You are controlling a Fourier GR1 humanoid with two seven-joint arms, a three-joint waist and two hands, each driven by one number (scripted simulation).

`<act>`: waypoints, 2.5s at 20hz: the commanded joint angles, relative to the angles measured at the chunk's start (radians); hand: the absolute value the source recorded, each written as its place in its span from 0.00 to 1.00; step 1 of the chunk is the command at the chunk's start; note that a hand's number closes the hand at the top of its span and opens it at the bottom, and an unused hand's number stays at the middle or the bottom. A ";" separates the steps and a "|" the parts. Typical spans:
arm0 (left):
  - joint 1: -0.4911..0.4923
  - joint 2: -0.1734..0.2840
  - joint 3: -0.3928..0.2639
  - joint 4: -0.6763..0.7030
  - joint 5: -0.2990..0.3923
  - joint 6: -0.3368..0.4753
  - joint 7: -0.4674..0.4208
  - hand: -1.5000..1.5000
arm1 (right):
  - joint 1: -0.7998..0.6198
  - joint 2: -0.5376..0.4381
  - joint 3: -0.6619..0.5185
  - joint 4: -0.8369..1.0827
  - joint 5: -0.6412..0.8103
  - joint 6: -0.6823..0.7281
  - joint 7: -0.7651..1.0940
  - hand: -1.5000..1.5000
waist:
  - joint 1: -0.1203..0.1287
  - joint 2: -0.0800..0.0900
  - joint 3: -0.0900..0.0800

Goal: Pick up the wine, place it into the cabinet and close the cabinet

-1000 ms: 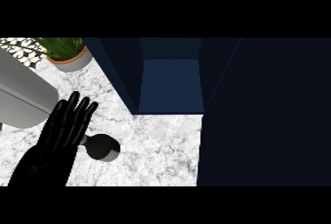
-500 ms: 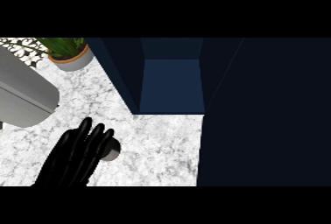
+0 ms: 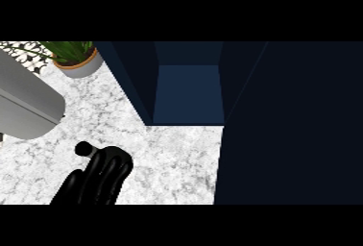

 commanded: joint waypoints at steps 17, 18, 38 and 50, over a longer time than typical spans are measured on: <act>-0.051 0.022 0.053 -0.023 0.000 0.175 0.102 0.00 | -0.126 -0.025 -0.089 -0.145 -0.082 -0.030 0.239 0.00 | -0.003 0.001 -0.001; -0.008 0.060 0.108 -0.002 0.066 0.141 0.037 0.00 | -0.058 0.029 -0.007 -0.070 0.016 -0.023 0.114 0.00 | -0.003 0.002 -0.001; 0.099 0.122 0.609 0.312 0.363 -0.084 -0.291 0.00 | -0.092 0.022 -0.043 -0.138 -0.029 -0.022 0.218 0.00 | -0.004 0.001 -0.001; 0.052 0.124 0.651 0.632 0.325 -0.207 -0.412 0.00 | -0.206 0.032 -0.033 -0.115 0.019 -0.056 0.295 0.00 | -0.002 0.002 -0.001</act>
